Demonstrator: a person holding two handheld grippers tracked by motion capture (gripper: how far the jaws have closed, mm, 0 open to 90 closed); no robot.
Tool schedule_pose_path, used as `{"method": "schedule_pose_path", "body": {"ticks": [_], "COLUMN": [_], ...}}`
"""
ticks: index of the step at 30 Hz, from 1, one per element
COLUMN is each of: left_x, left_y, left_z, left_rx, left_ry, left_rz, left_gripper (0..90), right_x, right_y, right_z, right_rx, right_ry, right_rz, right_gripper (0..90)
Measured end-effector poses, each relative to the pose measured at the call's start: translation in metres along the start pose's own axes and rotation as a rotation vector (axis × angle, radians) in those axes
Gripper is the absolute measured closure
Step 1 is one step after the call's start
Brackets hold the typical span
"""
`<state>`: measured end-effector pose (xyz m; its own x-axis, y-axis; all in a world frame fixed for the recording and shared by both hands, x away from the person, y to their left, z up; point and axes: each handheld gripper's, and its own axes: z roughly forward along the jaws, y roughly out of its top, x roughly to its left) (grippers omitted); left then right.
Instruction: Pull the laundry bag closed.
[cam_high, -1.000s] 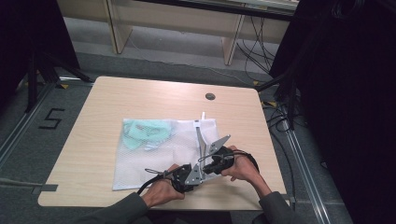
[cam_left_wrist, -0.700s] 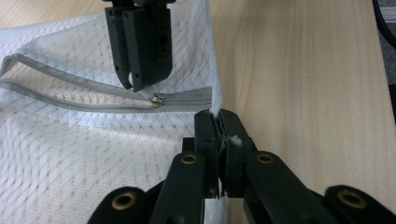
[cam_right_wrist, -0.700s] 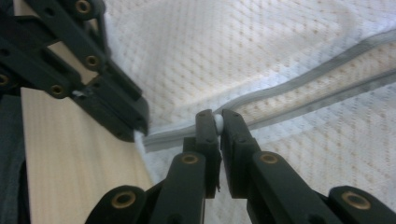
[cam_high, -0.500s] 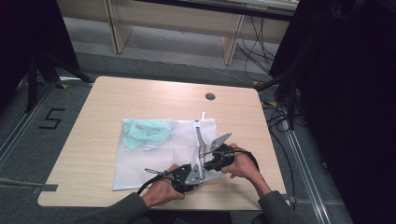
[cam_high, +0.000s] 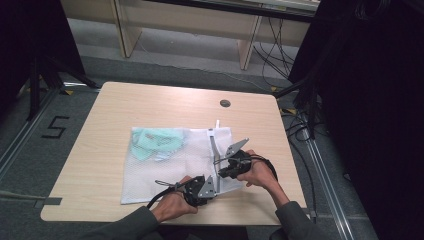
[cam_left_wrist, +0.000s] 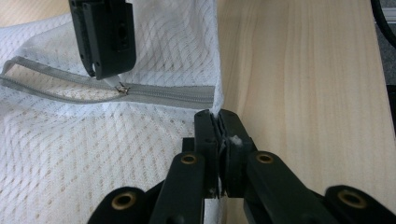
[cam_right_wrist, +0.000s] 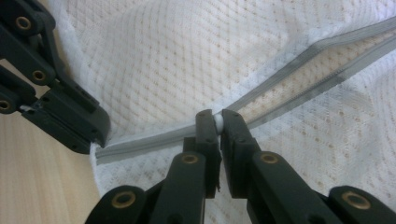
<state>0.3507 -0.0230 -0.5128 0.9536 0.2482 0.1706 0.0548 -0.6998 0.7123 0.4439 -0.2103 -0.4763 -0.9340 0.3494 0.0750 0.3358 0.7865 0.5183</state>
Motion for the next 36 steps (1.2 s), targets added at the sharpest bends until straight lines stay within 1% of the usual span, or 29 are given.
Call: {"method": "schedule_pose_path", "body": {"ticks": [1,2,3,4,8,9,10,11,12,13,14,15,17,18,20,22,23,24,25,26,28,29,30,31,32,33,34,35,36], "left_x": [0.001,0.001,0.0,0.001,0.002,0.002,0.002,0.002,0.002,0.002,0.002,0.002,0.002,0.002,0.002,0.002,0.002,0.002,0.002,0.002,0.003,0.003,0.002,0.0,-0.004,-0.006,-0.006,-0.005,-0.002], "left_y": [0.0,0.0,0.0,0.0,0.0,0.0,0.0,0.0,0.0,0.0,0.0,0.0,0.0,0.0,0.0,0.0,0.0,0.0,0.0,0.0,0.0,0.0,0.0,0.001,0.002,0.003,0.004,0.004,0.003], "left_z": [-0.001,-0.001,0.0,-0.001,-0.002,-0.002,-0.002,-0.002,-0.002,-0.002,-0.003,-0.003,-0.003,-0.003,-0.002,-0.002,-0.002,-0.002,-0.002,-0.003,-0.003,-0.003,-0.003,-0.002,-0.001,-0.001,-0.001,-0.001,-0.002], "left_rx": [0.015,0.014,-0.003,0.018,0.025,0.026,0.03,0.03,0.03,0.031,0.032,0.031,0.033,0.032,0.025,0.027,0.026,0.027,0.026,0.026,0.033,0.028,0.032,0.018,0.017,0.022,0.026,0.028,0.037], "left_ry": [-0.005,-0.005,0.002,-0.006,-0.01,-0.01,-0.011,-0.011,-0.008,-0.005,-0.006,-0.007,-0.007,-0.007,-0.006,-0.007,-0.008,-0.01,-0.011,-0.01,-0.011,-0.022,-0.047,-0.058,-0.061,-0.052,-0.041,-0.033,-0.032], "left_rz": [0.02,0.018,-0.004,0.021,0.027,0.028,0.032,0.03,0.032,0.034,0.031,0.03,0.032,0.03,0.025,0.023,0.021,0.02,0.017,0.018,0.027,0.025,0.015,0.009,0.013,0.025,0.025,0.026,0.027], "left_gripper": [86.9,86.9,86.9,86.9,86.9,86.9,86.9,86.9,86.9,86.8,86.8,86.9,86.9,86.9,86.9,86.9,86.9,86.9,86.9,86.9,86.9,89.4,89.6,89.7,89.7,89.7,89.7,89.7,89.7], "right_x": [-0.001,-0.002,-0.005,-0.006,-0.012,-0.014,-0.016,-0.017,-0.018,-0.019,-0.02,-0.02,-0.022,-0.023,-0.025,-0.028,-0.029,-0.03,-0.032,-0.034,-0.038,-0.038,-0.04,-0.042,-0.045,-0.05,-0.052,-0.054,-0.054], "right_y": [0.001,0.001,0.002,0.002,0.006,0.008,0.009,0.01,0.011,0.012,0.012,0.013,0.015,0.017,0.019,0.021,0.023,0.024,0.025,0.027,0.03,0.031,0.033,0.035,0.036,0.037,0.037,0.038,0.037], "right_z": [-0.001,0.0,0.001,0.001,0.002,0.002,0.002,0.002,0.001,0.001,0.002,0.002,0.002,0.001,0.001,0.002,0.002,0.003,0.003,0.003,0.005,0.005,0.006,0.006,0.006,0.004,0.003,0.002,0.001], "right_rx": [0.003,-0.004,-0.009,-0.008,-0.01,-0.015,-0.014,-0.017,-0.01,-0.017,-0.023,-0.019,-0.021,-0.02,-0.018,-0.023,-0.014,-0.02,-0.015,-0.011,-0.027,-0.032,-0.025,-0.03,-0.025,-0.027,-0.046,-0.061,-0.067], "right_ry": [-0.004,-0.009,-0.023,-0.033,-0.038,-0.035,-0.047,-0.053,-0.056,-0.055,-0.059,-0.064,-0.073,-0.08,-0.084,-0.102,-0.103,-0.109,-0.11,-0.124,-0.118,-0.127,-0.142,-0.167,-0.201,-0.198,-0.181,-0.147,-0.158], "right_rz": [0.002,0.004,-0.006,-0.004,-0.002,-0.01,-0.012,-0.013,-0.002,-0.017,-0.017,-0.002,-0.023,-0.01,-0.026,-0.023,-0.032,-0.031,-0.033,-0.033,-0.039,-0.021,-0.028,-0.032,-0.019,-0.004,0.01,0.009,0.01], "right_gripper": [86.8,86.9,86.8,86.8,86.8,86.8,86.8,86.9,86.8,86.9,86.8,86.9,86.8,86.8,86.9,86.9,86.9,86.9,86.9,86.9,86.8,86.8,86.9,86.9,86.9,86.9,86.9,86.9,86.9]}}
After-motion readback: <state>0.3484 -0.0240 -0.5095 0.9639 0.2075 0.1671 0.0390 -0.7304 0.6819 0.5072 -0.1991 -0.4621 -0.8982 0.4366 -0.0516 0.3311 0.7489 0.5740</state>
